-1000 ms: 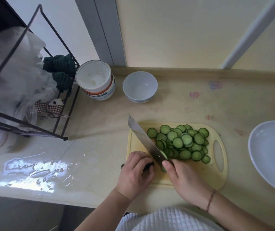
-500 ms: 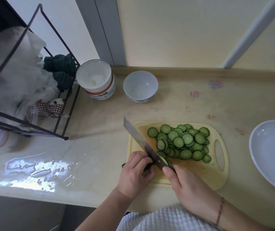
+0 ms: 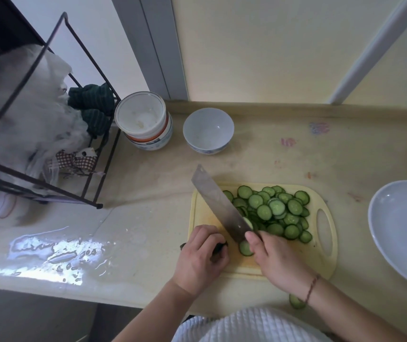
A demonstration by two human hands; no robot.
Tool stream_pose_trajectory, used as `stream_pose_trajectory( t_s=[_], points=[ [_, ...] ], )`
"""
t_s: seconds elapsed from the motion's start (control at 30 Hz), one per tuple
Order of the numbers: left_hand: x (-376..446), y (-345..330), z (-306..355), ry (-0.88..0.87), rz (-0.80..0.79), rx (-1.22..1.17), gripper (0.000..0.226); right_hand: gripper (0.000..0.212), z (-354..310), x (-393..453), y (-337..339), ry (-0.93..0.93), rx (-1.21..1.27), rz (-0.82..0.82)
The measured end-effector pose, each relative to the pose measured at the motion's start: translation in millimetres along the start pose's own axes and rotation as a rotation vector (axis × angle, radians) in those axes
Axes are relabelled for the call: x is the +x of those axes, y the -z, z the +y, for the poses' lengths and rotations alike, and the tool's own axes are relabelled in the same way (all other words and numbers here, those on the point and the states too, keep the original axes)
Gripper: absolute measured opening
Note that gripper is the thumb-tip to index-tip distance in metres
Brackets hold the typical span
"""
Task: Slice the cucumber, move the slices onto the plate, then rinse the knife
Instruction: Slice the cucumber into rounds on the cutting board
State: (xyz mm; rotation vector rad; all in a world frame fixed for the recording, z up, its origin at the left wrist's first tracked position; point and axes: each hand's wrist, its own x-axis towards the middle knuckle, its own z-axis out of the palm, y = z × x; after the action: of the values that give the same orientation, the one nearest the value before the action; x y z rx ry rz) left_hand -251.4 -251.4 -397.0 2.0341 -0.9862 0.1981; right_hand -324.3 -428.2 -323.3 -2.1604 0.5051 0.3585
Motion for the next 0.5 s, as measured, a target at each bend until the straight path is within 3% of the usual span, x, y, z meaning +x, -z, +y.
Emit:
stream_pose_trajectory(
  t_s=[0.17, 0.27, 0.4, 0.5],
  points=[
    [2.5, 4.6, 4.7, 0.024, -0.033, -0.015, 0.005, 0.058, -4.5, 0.0, 8.4, -0.018, 0.029, -0.038],
    [7.5, 13.0, 15.8, -0.001, 0.004, -0.022, 0.014, 0.046, -13.0, -9.0, 21.4, 0.055, 0.014, -0.045],
    [22.1, 28.2, 37.0, -0.178, 0.111, 0.011, 0.014, 0.027, -20.4, -17.5, 35.8, 0.185, -0.296, 0.012],
    [39.6, 31.3, 44.7, -0.256, 0.071, 0.105, 0.012, 0.028, -19.2, -15.8, 34.2, 0.230, -0.455, 0.038]
  ],
)
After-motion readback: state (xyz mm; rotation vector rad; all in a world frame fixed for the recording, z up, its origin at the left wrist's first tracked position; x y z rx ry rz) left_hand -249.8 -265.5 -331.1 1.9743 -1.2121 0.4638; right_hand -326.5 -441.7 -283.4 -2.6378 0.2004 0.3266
